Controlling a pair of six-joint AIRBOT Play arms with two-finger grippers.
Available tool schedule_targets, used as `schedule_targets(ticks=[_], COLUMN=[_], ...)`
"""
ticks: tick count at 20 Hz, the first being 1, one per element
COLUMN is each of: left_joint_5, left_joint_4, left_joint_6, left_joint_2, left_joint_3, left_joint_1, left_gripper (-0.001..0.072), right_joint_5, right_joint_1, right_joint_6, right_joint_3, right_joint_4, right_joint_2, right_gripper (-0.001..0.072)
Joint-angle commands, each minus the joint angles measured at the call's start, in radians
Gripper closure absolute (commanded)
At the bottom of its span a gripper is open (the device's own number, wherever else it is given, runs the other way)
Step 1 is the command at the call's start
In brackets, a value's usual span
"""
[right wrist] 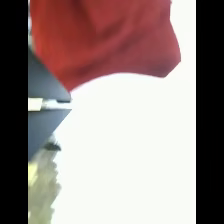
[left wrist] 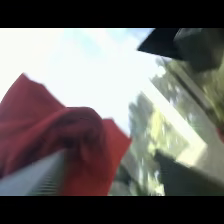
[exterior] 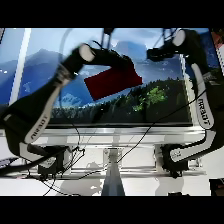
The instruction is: Fold the clothes and pants, and hang the long-sleeved shirts on hangers.
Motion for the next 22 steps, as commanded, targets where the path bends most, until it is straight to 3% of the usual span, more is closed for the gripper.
schedule_targets(ticks=[1, 4, 9, 11, 19, 20, 21, 22], left_joint_5=[0.164, 0.11, 0.003, -0.059, -0.127, -0.143, -0.16, -0.183], left_joint_4=[0.028, 0.028, 0.027, 0.028, 0.032, 0.032, 0.032, 0.032], left_joint_6=[-0.018, -0.018, -0.018, -0.018, -0.018, -0.018, -0.018, -0.018], left_joint_2=[-0.059, -0.033, 0.003, 0.003, 0.003, 0.005, 0.01, 0.018], left_joint_3=[0.0, 0.0, 0.001, 0.0, 0.001, 0.001, 0.001, 0.001], left_joint_1=[-0.079, -0.031, 0.059, 0.082, 0.132, 0.141, 0.152, 0.166], left_gripper=[0.0006, 0.0006, 0.0007, 0.0007, 0.0005, 0.0005, 0.0005, 0.0005], right_joint_5=[0.046, 0.039, 0.078, 0.083, 0.078, 0.076, 0.074, 0.072], right_joint_1=[-0.129, -0.172, -0.205, -0.185, 0.038, 0.064, 0.086, 0.099], right_joint_6=[0.016, 0.014, -0.137, -0.153, -0.158, -0.185, -0.223, -0.241], right_joint_3=[0.001, 0.0, 0.0, 0.0, 0.0, 0.003, 0.01, 0.023], right_joint_4=[-0.01, 0.054, 0.528, 0.635, 0.698, 0.698, 0.696, 0.688], right_joint_2=[-0.004, -0.044, -0.201, -0.268, -0.401, -0.401, -0.401, -0.399], right_gripper=[0.0114, 0.0102, 0.0101, 0.0084, 0.0099, 0.0156, 0.0358, 0.0616])
